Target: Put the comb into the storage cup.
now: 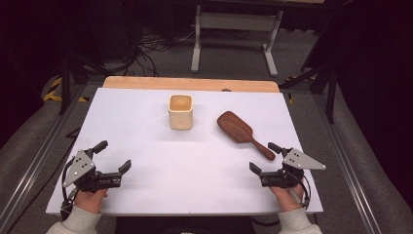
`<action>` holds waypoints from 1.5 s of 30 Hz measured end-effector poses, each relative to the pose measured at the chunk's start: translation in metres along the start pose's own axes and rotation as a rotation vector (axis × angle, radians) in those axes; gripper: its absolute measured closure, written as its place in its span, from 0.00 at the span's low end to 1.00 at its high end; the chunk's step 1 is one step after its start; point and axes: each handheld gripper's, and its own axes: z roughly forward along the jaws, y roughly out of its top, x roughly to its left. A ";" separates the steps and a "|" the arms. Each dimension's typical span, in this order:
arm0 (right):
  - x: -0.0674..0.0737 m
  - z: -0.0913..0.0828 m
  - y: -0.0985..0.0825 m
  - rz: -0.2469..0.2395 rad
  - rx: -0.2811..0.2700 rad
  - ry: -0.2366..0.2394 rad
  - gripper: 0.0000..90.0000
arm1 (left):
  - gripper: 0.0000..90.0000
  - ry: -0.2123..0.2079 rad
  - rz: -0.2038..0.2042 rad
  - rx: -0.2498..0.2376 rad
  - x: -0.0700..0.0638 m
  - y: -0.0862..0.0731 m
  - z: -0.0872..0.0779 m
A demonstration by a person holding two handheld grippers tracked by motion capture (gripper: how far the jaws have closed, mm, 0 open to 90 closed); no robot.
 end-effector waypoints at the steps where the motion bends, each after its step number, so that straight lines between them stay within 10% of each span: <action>1: 0.000 0.001 0.002 -0.004 0.003 0.003 0.02 | 0.01 -0.001 0.000 0.003 0.000 0.000 0.000; 20: -0.019 0.031 0.045 -0.068 0.067 0.056 0.05 | 0.01 -0.006 0.011 0.004 -0.001 0.000 0.001; 45: -0.048 0.066 0.066 -0.109 0.334 0.072 0.01 | 0.01 -0.014 0.015 0.011 0.001 -0.002 0.002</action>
